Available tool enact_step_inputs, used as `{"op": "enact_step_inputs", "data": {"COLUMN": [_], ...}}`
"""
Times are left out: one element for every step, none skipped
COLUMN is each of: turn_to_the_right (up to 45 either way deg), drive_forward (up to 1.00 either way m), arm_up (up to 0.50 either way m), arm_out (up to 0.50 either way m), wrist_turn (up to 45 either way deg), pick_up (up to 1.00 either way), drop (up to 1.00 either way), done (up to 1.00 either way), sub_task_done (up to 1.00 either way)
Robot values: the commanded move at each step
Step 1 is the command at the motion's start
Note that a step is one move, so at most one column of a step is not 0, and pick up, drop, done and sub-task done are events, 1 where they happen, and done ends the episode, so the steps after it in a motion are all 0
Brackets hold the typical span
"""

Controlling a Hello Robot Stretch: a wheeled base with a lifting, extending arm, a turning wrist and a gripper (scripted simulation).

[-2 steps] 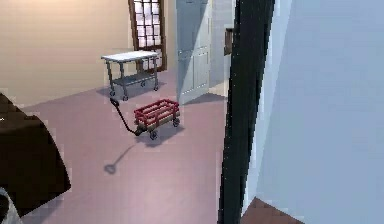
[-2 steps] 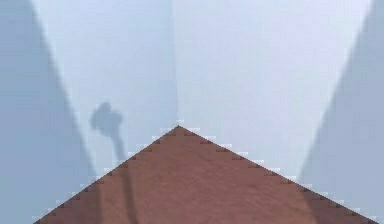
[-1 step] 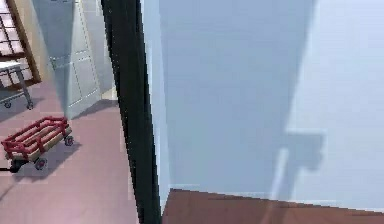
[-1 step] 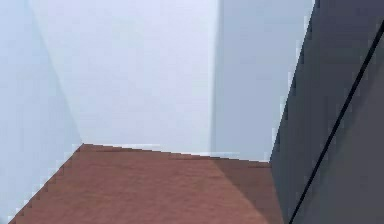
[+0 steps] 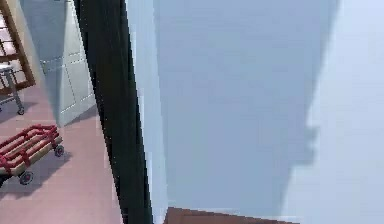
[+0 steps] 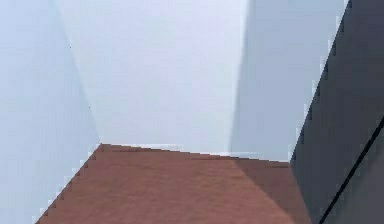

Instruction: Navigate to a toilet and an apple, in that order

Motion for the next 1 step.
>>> {"op": "enact_step_inputs", "data": {"turn_to_the_right": [-42.0], "drive_forward": [0.0], "arm_up": [0.0], "arm_out": [0.0], "wrist_turn": [0.0], "pick_up": [0.0], "drop": [0.0], "done": [0.0], "sub_task_done": [0.0]}}
